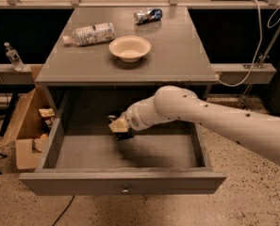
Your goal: Pick rxbar chocolate from top drawer and place on counter
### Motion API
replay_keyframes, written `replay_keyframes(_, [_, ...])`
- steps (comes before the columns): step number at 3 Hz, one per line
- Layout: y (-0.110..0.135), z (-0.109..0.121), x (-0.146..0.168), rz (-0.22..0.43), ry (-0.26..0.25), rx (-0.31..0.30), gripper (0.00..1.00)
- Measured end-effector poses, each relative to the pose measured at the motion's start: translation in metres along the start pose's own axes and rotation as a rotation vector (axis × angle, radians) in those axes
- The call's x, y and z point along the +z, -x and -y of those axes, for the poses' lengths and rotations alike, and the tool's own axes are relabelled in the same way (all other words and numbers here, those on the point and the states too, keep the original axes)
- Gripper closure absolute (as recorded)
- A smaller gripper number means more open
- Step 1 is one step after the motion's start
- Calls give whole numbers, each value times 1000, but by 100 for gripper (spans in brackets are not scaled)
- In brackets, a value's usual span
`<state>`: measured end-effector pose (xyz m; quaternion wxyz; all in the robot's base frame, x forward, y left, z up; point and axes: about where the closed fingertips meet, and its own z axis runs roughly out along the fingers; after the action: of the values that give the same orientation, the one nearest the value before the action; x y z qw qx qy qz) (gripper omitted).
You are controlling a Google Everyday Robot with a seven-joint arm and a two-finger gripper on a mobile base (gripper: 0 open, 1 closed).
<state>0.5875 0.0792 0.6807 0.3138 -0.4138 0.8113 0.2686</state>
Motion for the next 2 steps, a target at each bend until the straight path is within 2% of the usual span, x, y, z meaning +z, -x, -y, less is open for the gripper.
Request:
replay_keyframes(1, [-3, 9, -19, 17, -20, -61, 100])
replay_keyframes(2, [-4, 9, -17, 14, -21, -63, 100])
